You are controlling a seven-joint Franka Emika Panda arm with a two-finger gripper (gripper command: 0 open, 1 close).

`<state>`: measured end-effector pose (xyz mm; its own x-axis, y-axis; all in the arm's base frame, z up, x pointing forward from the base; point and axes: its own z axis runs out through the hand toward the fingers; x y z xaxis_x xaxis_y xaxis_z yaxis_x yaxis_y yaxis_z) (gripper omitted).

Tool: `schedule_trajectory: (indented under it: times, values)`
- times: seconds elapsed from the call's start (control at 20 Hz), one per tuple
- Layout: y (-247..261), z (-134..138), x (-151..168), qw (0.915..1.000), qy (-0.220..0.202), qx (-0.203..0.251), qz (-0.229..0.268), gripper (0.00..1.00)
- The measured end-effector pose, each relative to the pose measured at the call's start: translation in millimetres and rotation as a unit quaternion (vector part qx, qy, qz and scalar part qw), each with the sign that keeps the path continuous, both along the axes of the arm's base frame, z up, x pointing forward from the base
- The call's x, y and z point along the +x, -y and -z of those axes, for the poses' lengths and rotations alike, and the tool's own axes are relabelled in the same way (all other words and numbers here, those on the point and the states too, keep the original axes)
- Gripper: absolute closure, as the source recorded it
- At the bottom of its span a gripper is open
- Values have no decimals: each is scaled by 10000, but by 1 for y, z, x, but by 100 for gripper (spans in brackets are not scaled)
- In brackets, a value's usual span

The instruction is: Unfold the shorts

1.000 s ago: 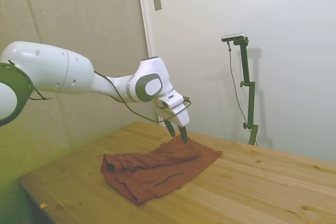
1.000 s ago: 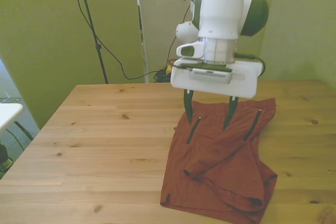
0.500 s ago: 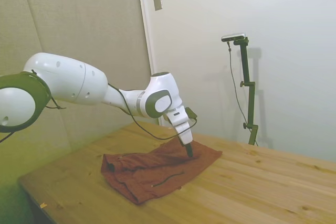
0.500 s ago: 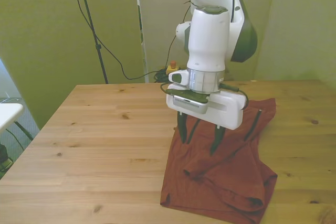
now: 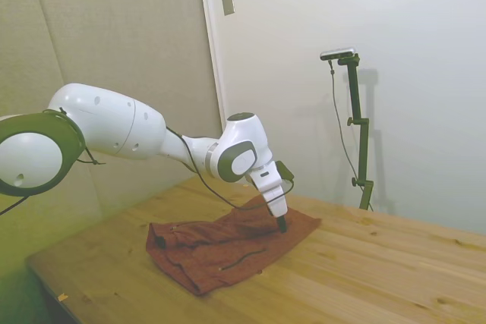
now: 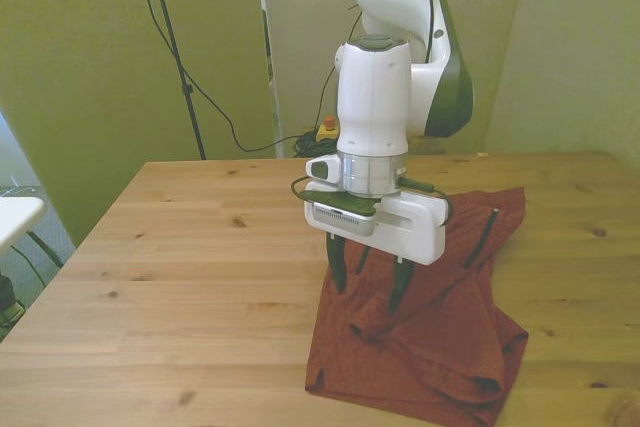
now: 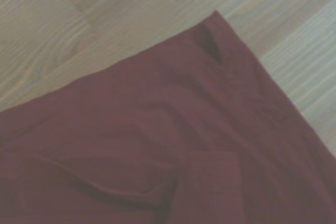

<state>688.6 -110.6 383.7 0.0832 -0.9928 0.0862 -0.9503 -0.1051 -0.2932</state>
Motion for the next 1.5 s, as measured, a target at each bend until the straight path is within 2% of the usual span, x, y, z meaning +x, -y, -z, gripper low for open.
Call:
schedule_trajectory:
  times: [0.7, 1.05, 1.3, 1.5]
  values:
    - [-8, 10, -4, 9996, 66, 152, -226, 100]
    - [-8, 11, -16, 9991, 73, 312, -279, 100]
    - [-18, -4, -16, 9983, 206, 372, -388, 100]
    - [-59, -24, -10, 9933, 467, 681, -814, 100]
